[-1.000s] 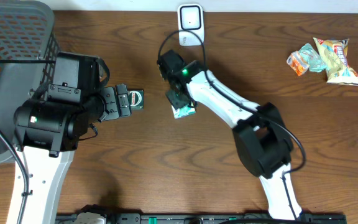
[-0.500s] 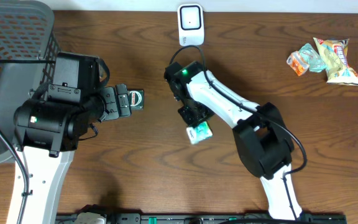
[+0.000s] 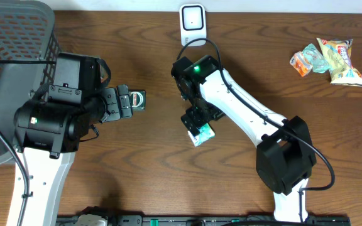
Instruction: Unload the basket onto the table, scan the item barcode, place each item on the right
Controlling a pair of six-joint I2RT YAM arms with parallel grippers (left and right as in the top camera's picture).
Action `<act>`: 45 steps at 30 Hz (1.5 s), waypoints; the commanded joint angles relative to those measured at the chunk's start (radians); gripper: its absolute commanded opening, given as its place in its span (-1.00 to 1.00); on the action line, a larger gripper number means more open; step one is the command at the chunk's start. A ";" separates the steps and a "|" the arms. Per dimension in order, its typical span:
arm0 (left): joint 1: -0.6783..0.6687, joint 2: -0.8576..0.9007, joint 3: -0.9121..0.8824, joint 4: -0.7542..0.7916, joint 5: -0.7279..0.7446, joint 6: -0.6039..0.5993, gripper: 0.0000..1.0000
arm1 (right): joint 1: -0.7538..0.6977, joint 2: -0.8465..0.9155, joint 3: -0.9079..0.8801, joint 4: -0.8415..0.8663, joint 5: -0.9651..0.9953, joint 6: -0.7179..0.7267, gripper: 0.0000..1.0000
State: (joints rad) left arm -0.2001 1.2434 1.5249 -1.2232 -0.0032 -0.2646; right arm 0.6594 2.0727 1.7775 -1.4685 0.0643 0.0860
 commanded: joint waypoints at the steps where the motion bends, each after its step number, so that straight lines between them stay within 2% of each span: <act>1: -0.002 -0.002 0.011 0.000 -0.009 0.002 0.96 | -0.002 -0.002 0.001 -0.034 -0.064 -0.005 0.98; 8: -0.002 -0.002 0.011 0.000 -0.009 0.002 0.96 | 0.013 -0.002 0.000 -0.056 -0.078 -0.005 0.99; 12: -0.002 -0.002 0.011 0.000 -0.009 0.002 0.96 | 0.035 -0.002 0.000 0.052 -0.096 -0.001 0.98; 36: -0.002 -0.002 0.011 0.000 -0.009 0.002 0.95 | 0.041 0.003 -0.013 0.220 -0.111 0.007 0.99; 38: -0.002 -0.002 0.011 0.000 -0.009 0.002 0.96 | 0.033 0.003 -0.022 0.220 -0.075 0.047 0.99; 42: -0.002 -0.002 0.011 0.000 -0.009 0.002 0.96 | -0.003 0.003 -0.048 0.220 0.027 0.259 0.99; 45: -0.002 -0.002 0.011 0.000 -0.009 0.002 0.95 | -0.040 0.003 -0.076 0.224 0.026 0.389 0.96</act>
State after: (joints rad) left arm -0.2001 1.2434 1.5249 -1.2232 -0.0032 -0.2646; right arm 0.6682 2.0727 1.7332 -1.2465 0.0326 0.2634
